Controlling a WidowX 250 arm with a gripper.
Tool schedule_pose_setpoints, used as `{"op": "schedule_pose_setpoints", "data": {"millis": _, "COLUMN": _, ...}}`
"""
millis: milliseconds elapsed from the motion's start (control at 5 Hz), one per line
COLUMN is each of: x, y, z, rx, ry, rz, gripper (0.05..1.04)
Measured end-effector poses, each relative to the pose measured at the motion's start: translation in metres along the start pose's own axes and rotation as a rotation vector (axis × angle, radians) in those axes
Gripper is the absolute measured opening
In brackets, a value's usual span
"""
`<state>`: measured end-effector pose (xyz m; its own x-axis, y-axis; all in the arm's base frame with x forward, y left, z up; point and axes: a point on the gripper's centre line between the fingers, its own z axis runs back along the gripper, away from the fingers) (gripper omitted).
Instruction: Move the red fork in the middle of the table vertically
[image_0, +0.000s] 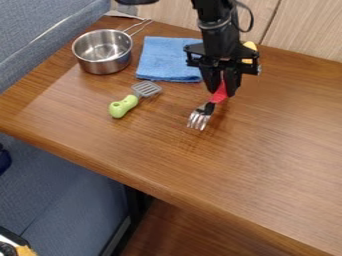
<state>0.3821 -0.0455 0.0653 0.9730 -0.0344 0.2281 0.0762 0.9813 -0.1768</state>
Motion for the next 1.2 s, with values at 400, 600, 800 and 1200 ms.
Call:
{"op": "schedule_pose_setpoints", "data": {"millis": 400, "x": -0.0057, "y": -0.0071, "z": -0.0197, "rx": 0.015, "ry": 0.039, "rz": -0.021, "gripper": 0.348}}
{"op": "schedule_pose_setpoints", "data": {"millis": 600, "x": -0.0059, "y": -0.0056, "z": -0.0194, "rx": 0.025, "ry": 0.042, "rz": -0.017, "gripper": 0.408}}
{"op": "schedule_pose_setpoints", "data": {"millis": 800, "x": -0.0064, "y": -0.0071, "z": -0.0207, "rx": 0.029, "ry": 0.061, "rz": -0.003, "gripper": 0.708}}
{"op": "schedule_pose_setpoints", "data": {"millis": 1200, "x": -0.0054, "y": -0.0045, "z": -0.0190, "rx": 0.048, "ry": 0.058, "rz": 0.008, "gripper": 1.000}}
